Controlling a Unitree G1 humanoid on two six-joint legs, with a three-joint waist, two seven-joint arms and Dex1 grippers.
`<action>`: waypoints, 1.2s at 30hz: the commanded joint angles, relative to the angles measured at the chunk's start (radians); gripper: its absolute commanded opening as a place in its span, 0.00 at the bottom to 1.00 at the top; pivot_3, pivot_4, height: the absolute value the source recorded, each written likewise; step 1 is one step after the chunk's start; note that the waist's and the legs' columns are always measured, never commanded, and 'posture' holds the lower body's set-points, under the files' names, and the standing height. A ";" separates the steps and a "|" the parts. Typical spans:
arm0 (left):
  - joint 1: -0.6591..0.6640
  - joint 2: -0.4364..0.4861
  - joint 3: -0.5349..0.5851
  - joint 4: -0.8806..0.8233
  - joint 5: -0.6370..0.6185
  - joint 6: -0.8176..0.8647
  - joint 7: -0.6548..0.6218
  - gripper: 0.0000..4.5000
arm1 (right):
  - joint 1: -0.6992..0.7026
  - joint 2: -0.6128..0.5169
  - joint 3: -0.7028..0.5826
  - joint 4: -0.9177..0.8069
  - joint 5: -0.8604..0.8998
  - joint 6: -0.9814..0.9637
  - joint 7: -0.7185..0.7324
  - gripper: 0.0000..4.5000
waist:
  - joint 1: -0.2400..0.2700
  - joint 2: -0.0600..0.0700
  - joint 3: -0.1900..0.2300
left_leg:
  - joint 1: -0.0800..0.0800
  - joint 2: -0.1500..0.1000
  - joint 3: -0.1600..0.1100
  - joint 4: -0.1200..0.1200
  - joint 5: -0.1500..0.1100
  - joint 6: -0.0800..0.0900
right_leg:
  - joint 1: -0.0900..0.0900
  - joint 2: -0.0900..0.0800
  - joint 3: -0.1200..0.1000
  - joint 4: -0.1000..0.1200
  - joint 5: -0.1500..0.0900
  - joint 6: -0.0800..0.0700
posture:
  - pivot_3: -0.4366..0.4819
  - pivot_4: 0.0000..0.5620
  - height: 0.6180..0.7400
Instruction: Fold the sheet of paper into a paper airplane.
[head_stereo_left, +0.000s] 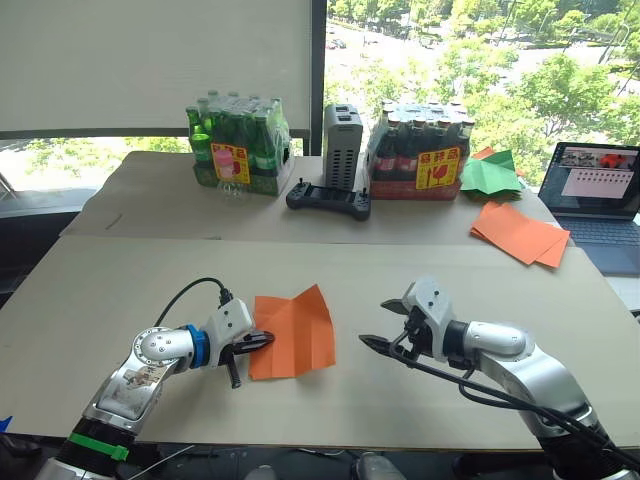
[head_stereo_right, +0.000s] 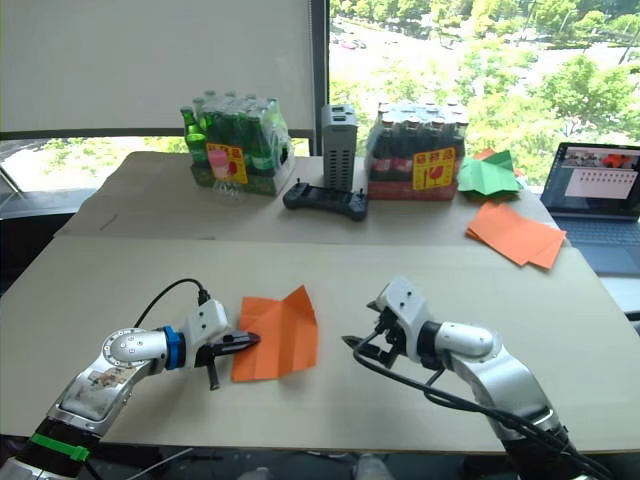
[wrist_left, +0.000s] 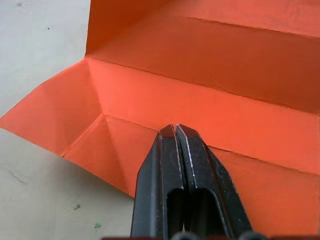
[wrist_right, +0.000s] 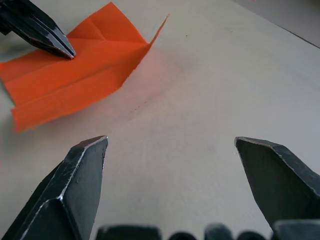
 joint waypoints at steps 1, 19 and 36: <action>0.020 0.005 -0.032 0.026 0.032 0.003 -0.022 0.01 | -0.032 0.021 0.047 0.015 -0.043 -0.042 0.004 1.00 | 0.000 0.000 0.000 | 0.000 0.000 0.000 0.000 0.000 0.000 | 0.000 0.000 0.000 0.000 0.000 0.000 | 0.48 0.27 0.94; 0.041 0.020 -0.017 0.004 0.039 0.002 -0.023 0.00 | -0.133 0.187 0.188 0.238 -0.222 -0.250 0.017 0.01 | -0.003 0.001 0.000 | 0.002 0.000 0.000 0.000 0.000 0.000 | 0.000 0.000 0.000 0.002 0.000 0.000 | 0.48 0.27 0.94; 0.057 0.029 0.009 -0.030 0.034 0.011 -0.015 0.00 | -0.213 0.440 0.286 0.307 -0.239 -0.197 -0.007 0.01 | -0.004 0.001 -0.001 | 0.003 0.000 0.000 0.000 0.000 0.000 | 0.000 0.000 0.000 0.003 0.000 -0.001 | 0.48 0.27 0.94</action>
